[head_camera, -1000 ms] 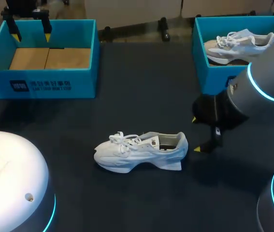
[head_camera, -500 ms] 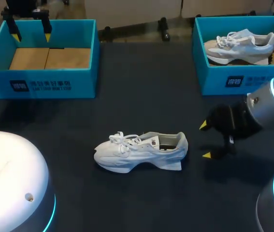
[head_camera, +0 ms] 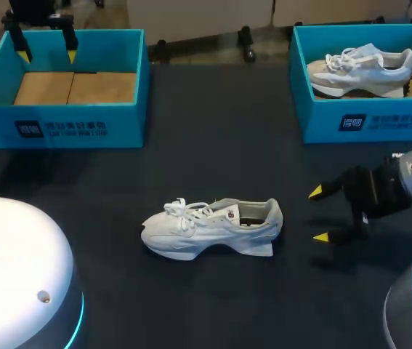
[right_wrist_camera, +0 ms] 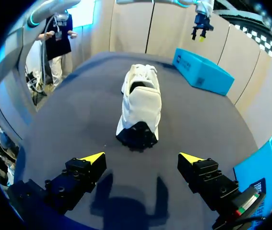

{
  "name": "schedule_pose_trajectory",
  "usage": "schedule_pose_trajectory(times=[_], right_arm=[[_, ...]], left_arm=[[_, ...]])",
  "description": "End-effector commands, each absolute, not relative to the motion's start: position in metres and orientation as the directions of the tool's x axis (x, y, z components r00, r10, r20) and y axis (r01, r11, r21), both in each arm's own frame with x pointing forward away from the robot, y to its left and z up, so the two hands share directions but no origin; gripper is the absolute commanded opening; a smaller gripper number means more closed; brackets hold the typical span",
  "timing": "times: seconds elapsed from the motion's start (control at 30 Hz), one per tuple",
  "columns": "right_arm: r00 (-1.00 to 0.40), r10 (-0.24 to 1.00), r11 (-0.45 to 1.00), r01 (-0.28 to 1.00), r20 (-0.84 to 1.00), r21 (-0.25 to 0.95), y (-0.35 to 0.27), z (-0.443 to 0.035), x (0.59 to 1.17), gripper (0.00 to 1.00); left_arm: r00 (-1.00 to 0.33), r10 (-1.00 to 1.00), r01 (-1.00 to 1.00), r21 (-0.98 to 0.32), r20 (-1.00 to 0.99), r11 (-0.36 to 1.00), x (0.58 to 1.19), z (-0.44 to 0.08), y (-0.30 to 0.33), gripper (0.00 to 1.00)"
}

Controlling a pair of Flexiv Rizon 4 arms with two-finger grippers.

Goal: Take the shoe out of the shoebox, open the shoe tongue, remove and reinsert the insole, then place the shoe into the shoebox

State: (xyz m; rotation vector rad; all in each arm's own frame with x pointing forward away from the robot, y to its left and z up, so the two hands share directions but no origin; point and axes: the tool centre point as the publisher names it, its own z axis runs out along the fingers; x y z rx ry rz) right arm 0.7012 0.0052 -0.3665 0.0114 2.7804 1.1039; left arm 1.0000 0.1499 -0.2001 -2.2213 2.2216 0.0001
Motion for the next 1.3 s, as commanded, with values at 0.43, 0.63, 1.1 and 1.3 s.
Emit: schedule_pose_trajectory(times=[0.43, 0.63, 1.1, 1.3], right_arm=[[-0.987, 0.072, 0.712, -0.049, -0.142, 0.701, 0.016, -0.374, 0.706, 1.0], [-0.984, 0.064, 0.678, -0.079, -0.166, 0.731, 0.031, -0.38, 0.715, 1.0], [-0.988, 0.097, 0.634, -0.029, -0.117, 0.773, 0.057, -0.391, 0.71, 1.0], [-0.988, 0.115, 0.623, -0.007, -0.101, 0.782, 0.069, -0.393, 0.706, 1.0]], left_arm=[[0.0, -1.0, -1.0, 0.0, 0.0, 0.0, 1.0, -0.2, 0.15, 1.0], [0.0, -1.0, -1.0, 0.0, 0.0, 0.0, 1.0, -0.2, 0.15, 1.0], [0.0, -1.0, -1.0, 0.0, 0.0, 0.0, 1.0, -0.2, 0.15, 1.0], [0.0, -1.0, -1.0, 0.0, 0.0, 0.0, 1.0, -0.2, 0.15, 1.0]])
